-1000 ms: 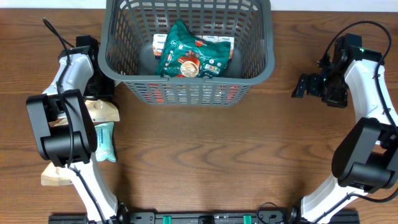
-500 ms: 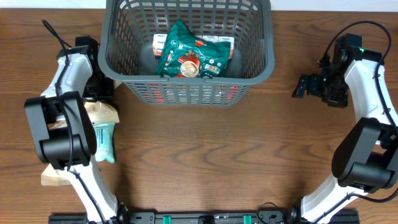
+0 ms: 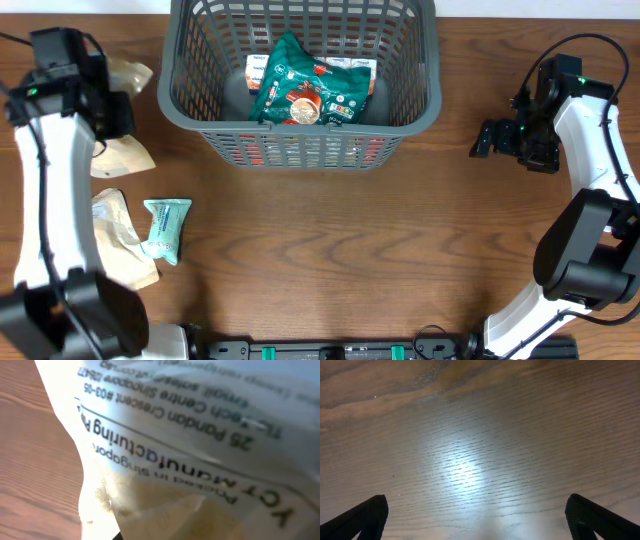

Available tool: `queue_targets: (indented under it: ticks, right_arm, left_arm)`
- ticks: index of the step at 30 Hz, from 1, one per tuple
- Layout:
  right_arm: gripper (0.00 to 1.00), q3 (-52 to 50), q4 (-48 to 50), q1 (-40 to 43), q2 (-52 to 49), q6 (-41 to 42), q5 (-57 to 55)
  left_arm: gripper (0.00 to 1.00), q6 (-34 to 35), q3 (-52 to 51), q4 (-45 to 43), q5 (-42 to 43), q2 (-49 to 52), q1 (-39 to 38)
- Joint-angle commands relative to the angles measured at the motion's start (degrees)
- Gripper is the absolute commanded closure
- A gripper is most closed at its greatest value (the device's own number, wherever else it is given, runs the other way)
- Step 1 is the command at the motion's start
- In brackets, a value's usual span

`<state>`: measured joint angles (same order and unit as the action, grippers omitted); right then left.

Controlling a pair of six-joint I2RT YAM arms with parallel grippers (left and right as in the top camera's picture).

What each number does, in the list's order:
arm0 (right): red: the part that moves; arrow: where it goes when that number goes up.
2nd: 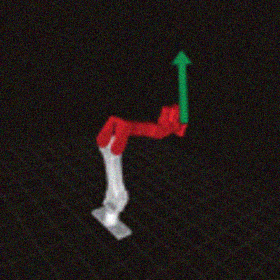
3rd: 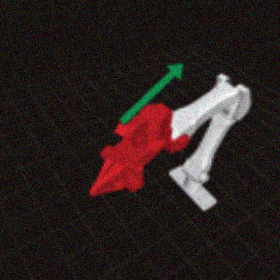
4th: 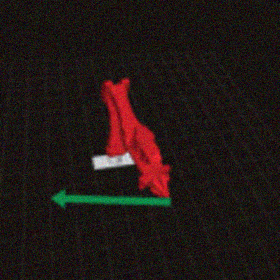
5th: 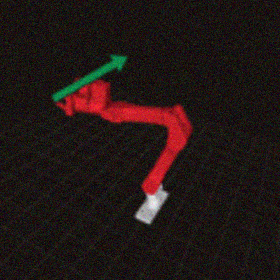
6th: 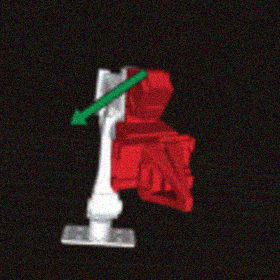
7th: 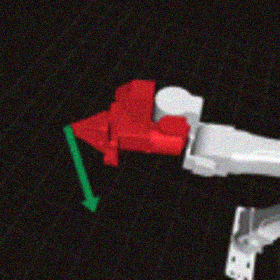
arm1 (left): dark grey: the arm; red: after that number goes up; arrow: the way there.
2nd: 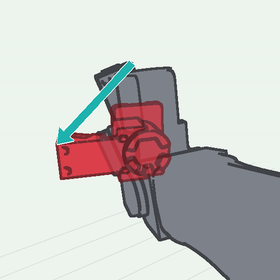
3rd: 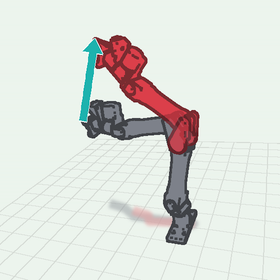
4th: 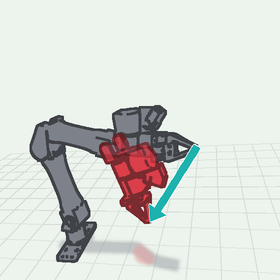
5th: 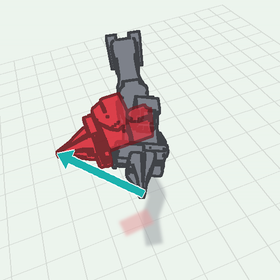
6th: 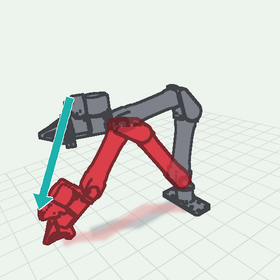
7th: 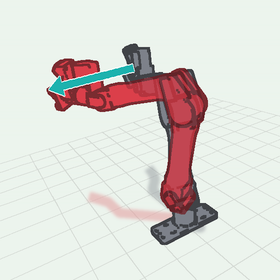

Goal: Pack container
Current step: 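Lift the kraft pouch with the left gripper and drop it into the basket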

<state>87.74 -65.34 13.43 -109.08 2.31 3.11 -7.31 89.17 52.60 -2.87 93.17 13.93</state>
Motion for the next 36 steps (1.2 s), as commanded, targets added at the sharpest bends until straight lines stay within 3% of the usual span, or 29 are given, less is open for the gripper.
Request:
queue_targets:
  ticks: [1, 6, 14, 23, 29, 36]
  right_arm:
    - [0.01, -0.22, -0.07, -0.02, 0.22, -0.94, -0.35]
    - [0.01, -0.22, -0.02, 0.0, 0.22, -1.14, -0.33]
    - [0.01, -0.22, -0.17, -0.02, 0.22, -1.14, -0.33]
    - [0.01, -0.22, -0.46, -0.02, 0.22, -1.11, -0.31]
    - [0.01, -0.22, -1.38, -0.02, 0.22, -1.11, -0.31]
    - [0.01, -0.22, -1.75, -0.02, 0.22, -1.11, -0.28]
  left_arm:
    - [0.94, 0.76, 0.0, -0.22, 5.66, -5.92, 0.02]
    - [0.94, -1.11, 2.4, -3.82, 23.89, -13.77, -1.81]
    - [0.94, -10.36, 14.36, -9.66, 24.09, -17.59, -14.4]
    - [0.94, -38.93, 16.39, -11.39, 24.09, -8.48, -25.92]
    - [0.94, -45.03, 16.39, -13.31, 23.12, 1.99, -26.08]
    - [0.94, -44.96, 16.37, -12.81, 22.75, 12.41, -26.12]
